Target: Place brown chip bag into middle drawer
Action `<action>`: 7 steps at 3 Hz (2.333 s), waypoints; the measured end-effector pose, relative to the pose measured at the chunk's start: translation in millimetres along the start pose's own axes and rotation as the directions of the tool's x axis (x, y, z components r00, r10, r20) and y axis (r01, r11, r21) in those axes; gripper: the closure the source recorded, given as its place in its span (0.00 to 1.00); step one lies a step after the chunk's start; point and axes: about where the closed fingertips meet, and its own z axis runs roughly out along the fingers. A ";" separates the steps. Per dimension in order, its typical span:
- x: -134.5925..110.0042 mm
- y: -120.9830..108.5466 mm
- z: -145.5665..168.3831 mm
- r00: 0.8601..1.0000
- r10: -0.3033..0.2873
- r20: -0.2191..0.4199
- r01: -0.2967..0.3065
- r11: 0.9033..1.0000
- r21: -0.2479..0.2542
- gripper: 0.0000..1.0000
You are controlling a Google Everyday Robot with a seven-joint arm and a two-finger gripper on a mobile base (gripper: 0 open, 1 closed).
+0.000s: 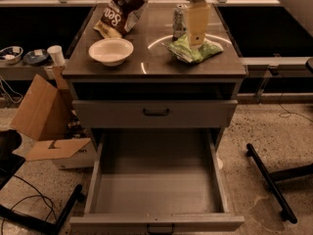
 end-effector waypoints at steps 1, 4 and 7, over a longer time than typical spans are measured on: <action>-1.8 -34.2 22.7 0.996 -0.087 -0.009 0.087 0.994 0.069 0.00; -25.0 -141.3 142.2 0.938 -0.310 -0.156 0.337 0.920 0.200 0.00; -64.0 -190.9 172.5 0.893 -0.422 -0.157 0.450 0.823 0.347 0.00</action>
Offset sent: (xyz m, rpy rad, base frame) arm 0.1805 0.0515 0.0106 -0.2538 -0.2898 0.3012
